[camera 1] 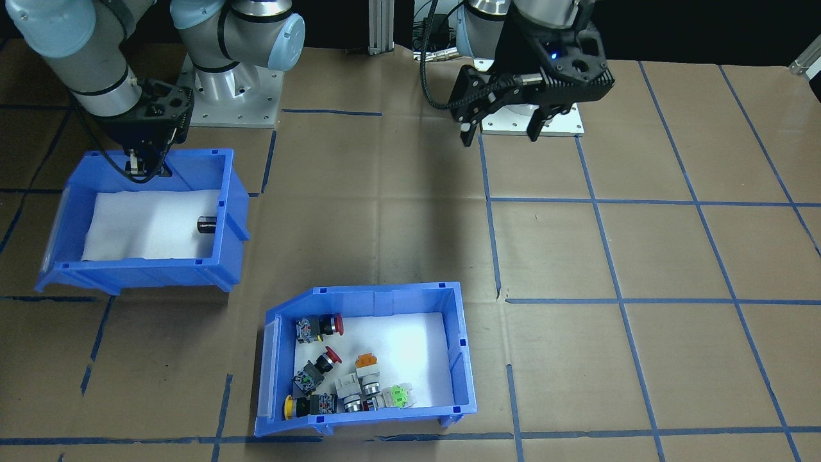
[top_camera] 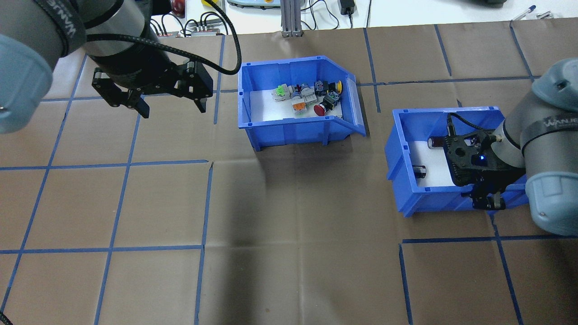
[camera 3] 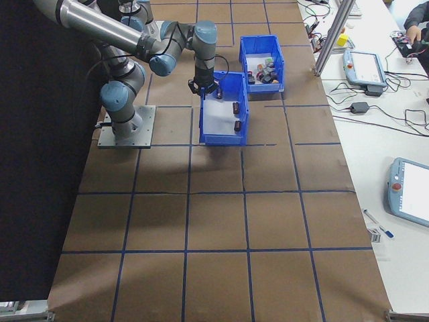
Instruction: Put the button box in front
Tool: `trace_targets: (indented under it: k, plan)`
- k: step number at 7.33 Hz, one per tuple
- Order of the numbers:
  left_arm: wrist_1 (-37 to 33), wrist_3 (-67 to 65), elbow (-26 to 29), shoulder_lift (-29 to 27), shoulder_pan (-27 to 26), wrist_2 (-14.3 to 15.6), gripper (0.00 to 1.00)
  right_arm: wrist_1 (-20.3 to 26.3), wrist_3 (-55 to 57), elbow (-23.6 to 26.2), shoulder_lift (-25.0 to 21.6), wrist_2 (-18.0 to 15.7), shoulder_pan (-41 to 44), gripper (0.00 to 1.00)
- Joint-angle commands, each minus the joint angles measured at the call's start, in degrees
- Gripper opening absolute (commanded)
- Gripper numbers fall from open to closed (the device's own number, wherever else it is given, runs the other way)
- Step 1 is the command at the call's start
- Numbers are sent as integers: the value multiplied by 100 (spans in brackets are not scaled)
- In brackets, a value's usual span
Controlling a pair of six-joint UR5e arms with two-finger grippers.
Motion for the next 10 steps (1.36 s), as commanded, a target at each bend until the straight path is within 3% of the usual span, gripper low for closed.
trace_targets:
  k: [1, 3, 5, 8, 10]
  plan:
    - [-567, 977, -75, 328, 61, 108, 100, -69, 818, 335, -213, 62, 625, 8]
    - [-465, 1649, -565, 442, 122, 134, 99, -270, 1793, 345, -187, 18, 1504, 8]
    - [79, 1758, -936, 582, 551, 90, 99, -691, 2979, 345, -91, 18, 2540, 8]
    - [46, 1759, -954, 645, 834, 99, 99, -1657, 4002, 319, 593, -113, 3983, 8]
    - [46, 1751, -954, 645, 834, 99, 99, -1844, 4302, 292, 910, -202, 4337, 8]
